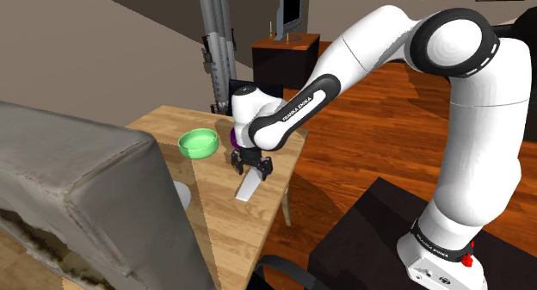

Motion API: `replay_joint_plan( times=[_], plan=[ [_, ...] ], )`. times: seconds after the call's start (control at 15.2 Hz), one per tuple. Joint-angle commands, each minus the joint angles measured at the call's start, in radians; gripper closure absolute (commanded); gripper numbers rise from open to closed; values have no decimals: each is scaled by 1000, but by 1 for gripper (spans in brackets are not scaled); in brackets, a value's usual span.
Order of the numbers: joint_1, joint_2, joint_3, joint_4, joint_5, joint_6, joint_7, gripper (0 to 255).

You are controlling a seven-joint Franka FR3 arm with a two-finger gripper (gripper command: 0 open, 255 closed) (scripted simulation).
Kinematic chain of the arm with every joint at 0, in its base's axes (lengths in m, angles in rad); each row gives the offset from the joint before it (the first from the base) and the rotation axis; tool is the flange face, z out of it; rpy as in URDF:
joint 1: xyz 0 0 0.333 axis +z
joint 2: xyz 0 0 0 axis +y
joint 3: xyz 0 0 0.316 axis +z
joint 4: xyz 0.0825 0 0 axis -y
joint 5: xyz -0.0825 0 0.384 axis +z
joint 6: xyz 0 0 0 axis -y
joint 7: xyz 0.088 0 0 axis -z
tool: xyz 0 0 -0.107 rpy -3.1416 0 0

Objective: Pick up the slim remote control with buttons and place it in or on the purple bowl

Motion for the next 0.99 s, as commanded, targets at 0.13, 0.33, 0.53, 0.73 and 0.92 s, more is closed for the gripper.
replay_joint_plan(
  times=[0.13, 0.33, 0.53, 0.73, 0.92],
  plan=[
    [10, 36, -16, -5, -28, 36, 17, 0],
    [10, 36, -16, -5, -28, 36, 17, 0],
    [10, 36, -16, -5, -28, 36, 17, 0],
    [10, 36, -16, -5, -28, 36, 17, 255],
    [10, 36, -16, -5, -28, 36, 17, 255]
  ],
)
